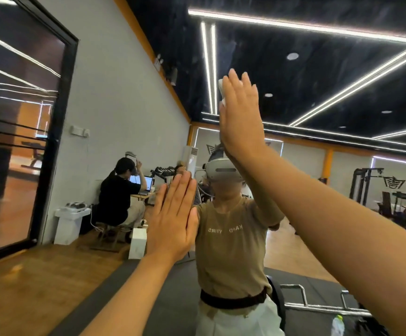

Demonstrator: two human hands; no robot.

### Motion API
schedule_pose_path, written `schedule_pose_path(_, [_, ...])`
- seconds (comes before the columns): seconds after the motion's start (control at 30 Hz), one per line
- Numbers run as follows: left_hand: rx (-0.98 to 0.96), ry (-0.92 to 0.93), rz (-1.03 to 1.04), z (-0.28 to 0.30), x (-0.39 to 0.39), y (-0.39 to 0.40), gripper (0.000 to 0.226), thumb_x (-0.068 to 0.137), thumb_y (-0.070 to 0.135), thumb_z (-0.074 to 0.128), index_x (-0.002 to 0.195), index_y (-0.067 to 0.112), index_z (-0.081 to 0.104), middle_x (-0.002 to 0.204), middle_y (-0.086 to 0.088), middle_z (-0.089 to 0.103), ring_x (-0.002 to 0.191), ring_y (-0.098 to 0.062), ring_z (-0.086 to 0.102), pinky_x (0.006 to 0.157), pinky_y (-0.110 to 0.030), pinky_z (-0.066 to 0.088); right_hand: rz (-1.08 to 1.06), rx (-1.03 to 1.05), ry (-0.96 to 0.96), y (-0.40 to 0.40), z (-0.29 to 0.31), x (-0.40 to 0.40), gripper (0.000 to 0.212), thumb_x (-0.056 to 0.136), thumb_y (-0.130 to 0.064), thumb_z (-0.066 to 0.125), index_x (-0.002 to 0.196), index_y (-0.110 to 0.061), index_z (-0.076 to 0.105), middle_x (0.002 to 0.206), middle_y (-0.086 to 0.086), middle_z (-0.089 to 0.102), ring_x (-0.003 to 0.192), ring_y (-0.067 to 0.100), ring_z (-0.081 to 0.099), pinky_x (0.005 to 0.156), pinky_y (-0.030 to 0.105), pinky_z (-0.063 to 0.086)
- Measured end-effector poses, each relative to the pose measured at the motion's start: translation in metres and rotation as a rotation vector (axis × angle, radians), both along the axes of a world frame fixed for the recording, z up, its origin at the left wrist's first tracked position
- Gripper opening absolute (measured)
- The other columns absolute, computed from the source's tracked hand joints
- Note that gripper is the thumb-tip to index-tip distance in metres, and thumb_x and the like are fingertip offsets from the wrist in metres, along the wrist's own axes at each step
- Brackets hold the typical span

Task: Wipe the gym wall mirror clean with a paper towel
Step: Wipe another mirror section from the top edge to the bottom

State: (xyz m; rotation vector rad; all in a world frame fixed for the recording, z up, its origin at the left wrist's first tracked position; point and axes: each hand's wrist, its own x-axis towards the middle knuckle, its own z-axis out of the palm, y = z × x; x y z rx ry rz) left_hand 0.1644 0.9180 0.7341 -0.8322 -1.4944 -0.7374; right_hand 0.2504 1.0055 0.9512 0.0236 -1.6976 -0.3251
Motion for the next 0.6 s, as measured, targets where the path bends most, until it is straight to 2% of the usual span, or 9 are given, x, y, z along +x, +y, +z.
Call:
schedule_pose_path(0.17, [0.185, -0.090, 0.014, -0.004, 0.001, 0.000, 0.059, 0.100, 0.024, 0.034, 0.154, 0.001, 0.032, 0.163, -0.015, 0.025, 0.152, -0.025, 0.021, 0.125, -0.047, 0.010, 0.062, 0.343, -0.215, 0.004, -0.069, -0.003, 0.047, 0.094, -0.004, 0.062, 0.139, -0.005, 0.054, 0.152, 0.017, 0.045, 0.145, 0.038, 0.033, 0.119, 0.048, 0.015])
schedule_pose_path(0.27, [0.211, -0.112, -0.019, -0.005, 0.000, 0.000, 0.057, 0.101, 0.023, 0.032, 0.154, 0.003, 0.030, 0.163, -0.014, 0.026, 0.152, -0.026, 0.022, 0.125, -0.047, 0.012, 0.066, 0.480, -0.351, 0.017, -0.100, 0.008, 0.051, 0.088, -0.006, 0.062, 0.139, -0.008, 0.055, 0.151, 0.014, 0.046, 0.145, 0.034, 0.032, 0.119, 0.050, 0.014])
schedule_pose_path(0.37, [0.191, -0.111, -0.029, -0.005, -0.002, -0.001, 0.056, 0.102, 0.024, 0.029, 0.154, 0.004, 0.030, 0.163, -0.012, 0.027, 0.152, -0.025, 0.023, 0.124, -0.050, 0.015, 0.048, 0.654, -0.519, 0.039, -0.124, 0.027, 0.054, 0.089, -0.009, 0.057, 0.143, -0.012, 0.051, 0.155, 0.010, 0.042, 0.148, 0.028, 0.023, 0.126, 0.041, 0.006])
schedule_pose_path(0.43, [0.185, -0.113, -0.034, -0.005, -0.003, -0.001, 0.056, 0.102, 0.025, 0.030, 0.154, 0.005, 0.030, 0.163, -0.012, 0.027, 0.152, -0.025, 0.023, 0.123, -0.051, 0.016, 0.008, 0.795, -0.615, 0.054, -0.130, 0.039, 0.055, 0.091, -0.008, 0.053, 0.146, -0.014, 0.048, 0.157, 0.008, 0.038, 0.150, 0.027, 0.019, 0.126, 0.040, 0.006])
schedule_pose_path(0.53, [0.189, -0.095, -0.036, -0.005, -0.003, -0.001, 0.057, 0.101, 0.025, 0.031, 0.154, 0.004, 0.031, 0.163, -0.012, 0.028, 0.151, -0.025, 0.024, 0.122, -0.053, 0.018, -0.028, 1.007, -0.721, 0.070, -0.112, 0.051, 0.052, 0.093, -0.007, 0.040, 0.143, -0.016, 0.053, 0.156, 0.007, 0.040, 0.149, 0.030, 0.024, 0.123, 0.045, 0.015])
schedule_pose_path(0.6, [0.199, -0.072, -0.035, -0.005, -0.003, -0.001, 0.056, 0.100, 0.023, 0.032, 0.153, 0.003, 0.034, 0.161, -0.013, 0.030, 0.151, -0.026, 0.026, 0.121, -0.055, 0.021, -0.042, 1.013, -0.721, 0.073, -0.085, 0.060, 0.051, 0.090, -0.003, 0.046, 0.138, -0.015, 0.058, 0.153, 0.008, 0.045, 0.147, 0.031, 0.026, 0.122, 0.047, 0.019])
